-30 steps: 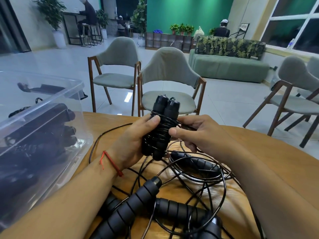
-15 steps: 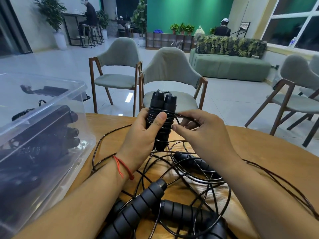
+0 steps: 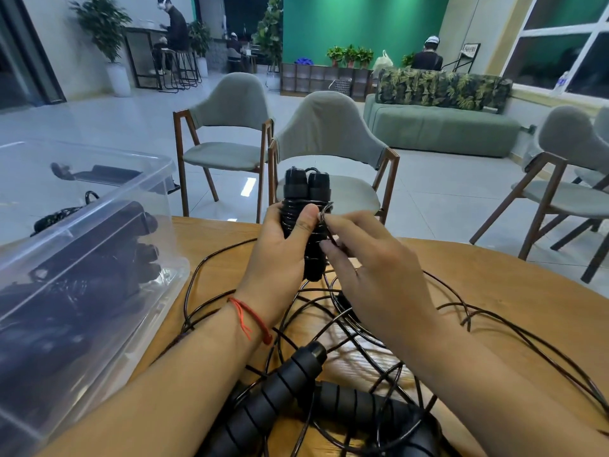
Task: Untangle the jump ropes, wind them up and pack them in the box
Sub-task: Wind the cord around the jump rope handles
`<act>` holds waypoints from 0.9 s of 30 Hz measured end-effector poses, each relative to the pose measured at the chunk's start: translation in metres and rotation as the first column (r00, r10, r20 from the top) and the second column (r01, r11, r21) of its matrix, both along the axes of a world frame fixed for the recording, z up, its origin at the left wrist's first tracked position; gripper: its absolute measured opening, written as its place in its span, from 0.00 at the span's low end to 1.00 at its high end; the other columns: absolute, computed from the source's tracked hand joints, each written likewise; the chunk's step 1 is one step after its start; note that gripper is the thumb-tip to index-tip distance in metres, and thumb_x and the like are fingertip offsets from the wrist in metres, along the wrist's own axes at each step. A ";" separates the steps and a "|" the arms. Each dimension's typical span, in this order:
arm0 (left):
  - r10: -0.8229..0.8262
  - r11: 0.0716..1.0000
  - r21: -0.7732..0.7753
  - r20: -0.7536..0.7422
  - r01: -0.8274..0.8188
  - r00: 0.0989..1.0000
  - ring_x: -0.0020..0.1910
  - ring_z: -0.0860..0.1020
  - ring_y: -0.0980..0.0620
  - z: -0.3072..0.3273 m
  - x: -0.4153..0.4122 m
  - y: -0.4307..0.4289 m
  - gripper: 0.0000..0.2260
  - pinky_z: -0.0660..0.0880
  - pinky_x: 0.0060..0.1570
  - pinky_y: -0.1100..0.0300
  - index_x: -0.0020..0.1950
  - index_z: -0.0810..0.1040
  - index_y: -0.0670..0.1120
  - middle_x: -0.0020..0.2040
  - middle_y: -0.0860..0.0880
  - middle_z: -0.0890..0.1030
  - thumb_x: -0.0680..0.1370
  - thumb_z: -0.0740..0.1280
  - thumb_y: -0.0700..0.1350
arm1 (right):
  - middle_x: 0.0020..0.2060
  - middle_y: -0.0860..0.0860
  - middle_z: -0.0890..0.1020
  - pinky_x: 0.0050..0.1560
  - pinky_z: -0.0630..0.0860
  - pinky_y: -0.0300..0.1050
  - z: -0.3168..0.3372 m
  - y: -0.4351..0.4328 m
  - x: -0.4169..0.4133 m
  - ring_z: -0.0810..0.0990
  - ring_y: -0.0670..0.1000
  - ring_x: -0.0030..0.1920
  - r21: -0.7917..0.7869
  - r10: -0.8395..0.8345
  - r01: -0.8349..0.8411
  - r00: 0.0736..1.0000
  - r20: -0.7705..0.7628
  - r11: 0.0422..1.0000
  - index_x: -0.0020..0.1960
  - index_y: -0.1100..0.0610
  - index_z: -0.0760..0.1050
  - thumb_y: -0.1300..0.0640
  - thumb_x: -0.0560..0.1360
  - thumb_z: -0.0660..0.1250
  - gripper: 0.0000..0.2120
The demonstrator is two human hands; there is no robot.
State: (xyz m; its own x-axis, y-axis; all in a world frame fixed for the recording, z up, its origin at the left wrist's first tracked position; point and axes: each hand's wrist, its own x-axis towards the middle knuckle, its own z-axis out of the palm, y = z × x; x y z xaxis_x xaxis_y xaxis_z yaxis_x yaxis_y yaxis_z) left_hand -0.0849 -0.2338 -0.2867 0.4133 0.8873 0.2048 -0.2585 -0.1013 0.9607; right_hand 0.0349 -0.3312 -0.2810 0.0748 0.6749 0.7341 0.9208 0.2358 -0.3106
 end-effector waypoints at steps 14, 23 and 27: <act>-0.197 0.977 -0.072 0.076 0.202 0.978 0.60 0.85 0.46 0.009 -0.002 -0.015 0.23 0.83 0.56 0.42 0.73 0.71 0.53 0.62 0.45 0.83 0.81 0.70 0.57 | 0.70 0.54 0.76 0.42 0.70 0.34 0.008 -0.004 0.007 0.85 0.54 0.43 -0.039 -0.154 0.174 0.941 0.301 0.984 0.70 0.57 0.78 0.58 0.82 0.71 0.17; -0.249 0.966 -0.032 0.132 0.255 0.959 0.58 0.84 0.44 0.005 -0.004 -0.011 0.25 0.83 0.54 0.45 0.73 0.70 0.52 0.61 0.42 0.81 0.76 0.67 0.46 | 0.74 0.47 0.75 0.47 0.81 0.42 0.011 -0.006 0.001 0.85 0.54 0.50 -0.054 -0.104 0.111 0.989 0.108 0.992 0.74 0.49 0.78 0.56 0.85 0.63 0.18; -0.253 0.966 0.059 0.027 0.251 0.967 0.59 0.84 0.44 0.004 -0.001 -0.014 0.25 0.83 0.56 0.43 0.73 0.67 0.54 0.61 0.42 0.80 0.78 0.67 0.40 | 0.72 0.45 0.75 0.45 0.85 0.47 0.013 -0.006 0.010 0.86 0.52 0.49 -0.028 -0.094 0.096 0.994 0.060 0.995 0.71 0.47 0.80 0.52 0.82 0.70 0.17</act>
